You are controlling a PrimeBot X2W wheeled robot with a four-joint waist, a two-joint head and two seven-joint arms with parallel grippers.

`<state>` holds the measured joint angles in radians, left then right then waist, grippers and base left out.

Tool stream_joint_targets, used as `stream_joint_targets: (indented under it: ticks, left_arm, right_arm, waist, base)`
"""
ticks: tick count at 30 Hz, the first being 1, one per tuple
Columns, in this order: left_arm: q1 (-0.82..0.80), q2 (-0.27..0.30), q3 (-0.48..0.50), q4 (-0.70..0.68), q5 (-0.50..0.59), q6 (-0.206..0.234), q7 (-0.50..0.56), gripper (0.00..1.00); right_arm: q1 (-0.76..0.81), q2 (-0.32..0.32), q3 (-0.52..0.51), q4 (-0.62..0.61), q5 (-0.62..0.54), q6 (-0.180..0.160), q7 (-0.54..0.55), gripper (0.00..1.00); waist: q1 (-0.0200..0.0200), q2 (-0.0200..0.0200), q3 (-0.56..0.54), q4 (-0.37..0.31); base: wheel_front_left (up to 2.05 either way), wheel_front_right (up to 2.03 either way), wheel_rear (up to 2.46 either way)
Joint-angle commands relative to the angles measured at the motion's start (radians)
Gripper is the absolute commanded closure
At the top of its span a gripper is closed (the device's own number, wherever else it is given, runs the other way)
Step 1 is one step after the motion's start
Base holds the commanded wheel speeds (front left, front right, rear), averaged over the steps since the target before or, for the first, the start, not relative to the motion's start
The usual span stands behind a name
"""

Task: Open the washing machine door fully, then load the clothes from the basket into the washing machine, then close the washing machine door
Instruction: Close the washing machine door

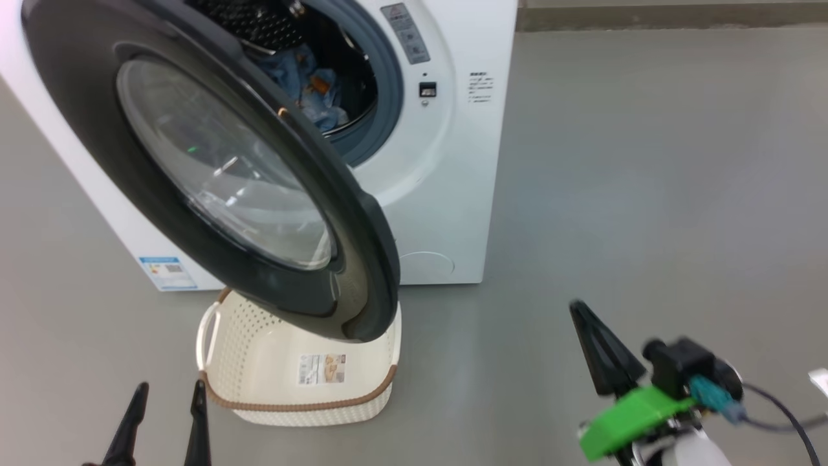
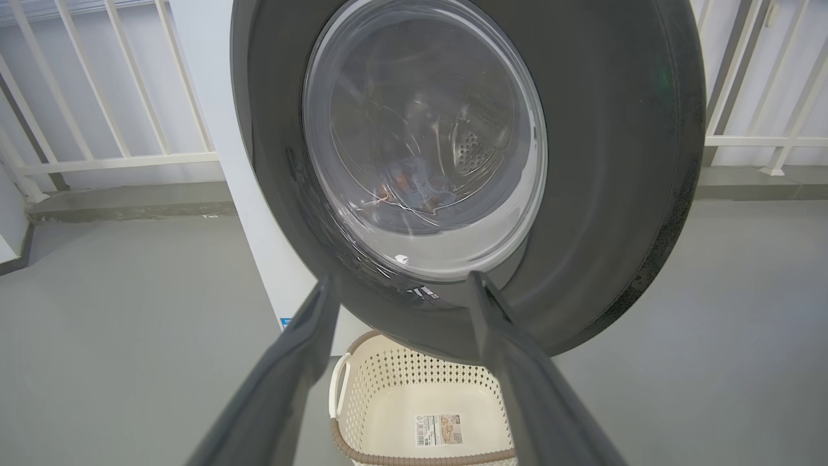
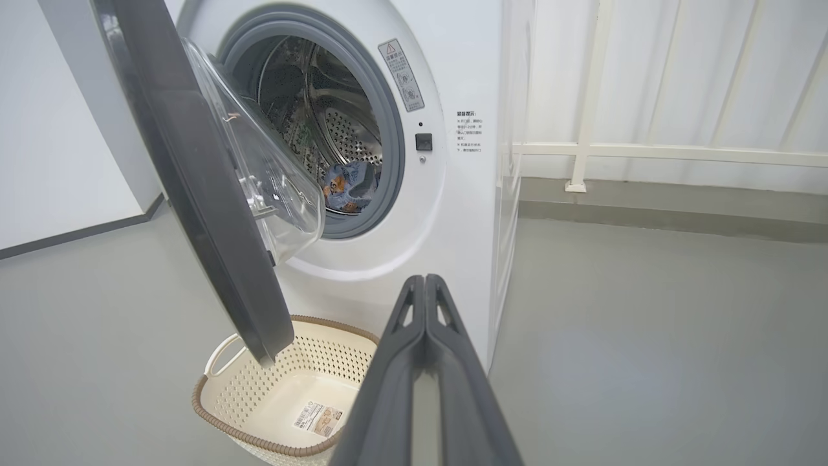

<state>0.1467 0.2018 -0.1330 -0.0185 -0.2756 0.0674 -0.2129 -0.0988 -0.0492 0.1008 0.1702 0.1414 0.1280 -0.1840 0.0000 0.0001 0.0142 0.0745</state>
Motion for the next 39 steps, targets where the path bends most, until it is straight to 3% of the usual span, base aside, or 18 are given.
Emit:
stream_joint_targets:
  ticks: [1, 8, 14, 24, 30, 35, 39]
  left_arm:
    - [-0.064, 0.008, 0.027, -0.023, 0.006, 0.005, -0.013, 0.0]
    - [-0.1, -0.008, 0.007, -0.011, 0.009, 0.001, -0.025, 0.0]
    - [-0.12, -0.013, 0.003, -0.003, 0.013, 0.002, -0.034, 0.0]
    - [-0.136, -0.016, 0.01, 0.003, 0.018, 0.005, -0.044, 0.0]
    - [-0.137, -0.016, 0.014, -0.001, 0.021, 0.006, -0.046, 0.0]
    - [-0.138, -0.017, 0.016, -0.004, 0.024, 0.007, -0.047, 0.0]
    - [-0.14, -0.019, 0.014, -0.002, 0.025, 0.005, -0.048, 0.0]
  right_arm:
    - [-0.094, -0.003, 0.043, 0.025, 0.016, 0.003, -0.017, 1.0]
    - [-0.292, -0.002, 0.084, 0.192, 0.04, 0.003, -0.053, 1.0]
    - [-0.411, -0.001, 0.098, 0.222, 0.068, 0.003, -0.071, 1.0]
    - [-0.615, -0.001, 0.205, -0.044, 0.113, 0.003, -0.069, 1.0]
    - [-0.607, -0.001, 0.344, -0.214, 0.15, 0.003, 0.056, 1.0]
    - [-0.539, -0.001, 0.455, -0.239, 0.199, 0.003, 0.186, 1.0]
    - [-0.494, -0.001, 0.506, -0.2, 0.235, 0.003, 0.226, 1.0]
  waist:
    - [0.0, -0.0001, 0.023, 0.028]
    - [0.0, -0.0001, 0.05, 0.082]
    - [0.0, -0.0001, 0.067, 0.103]
    - [0.0, -0.0001, 0.078, 0.113]
    - [0.0, -0.0001, 0.077, 0.121]
    - [0.0, -0.0001, 0.077, 0.127]
    - [0.0, -0.0001, 0.076, 0.132]
  base:
    - [0.0, 0.0, 0.0]
    - [0.0, 0.0, 0.0]
    - [0.0, 0.0, 0.0]
    - [0.0, 0.0, 0.0]
    - [0.0, 0.0, 0.0]
    - [0.0, 0.0, 0.0]
    - [0.0, 0.0, 0.0]
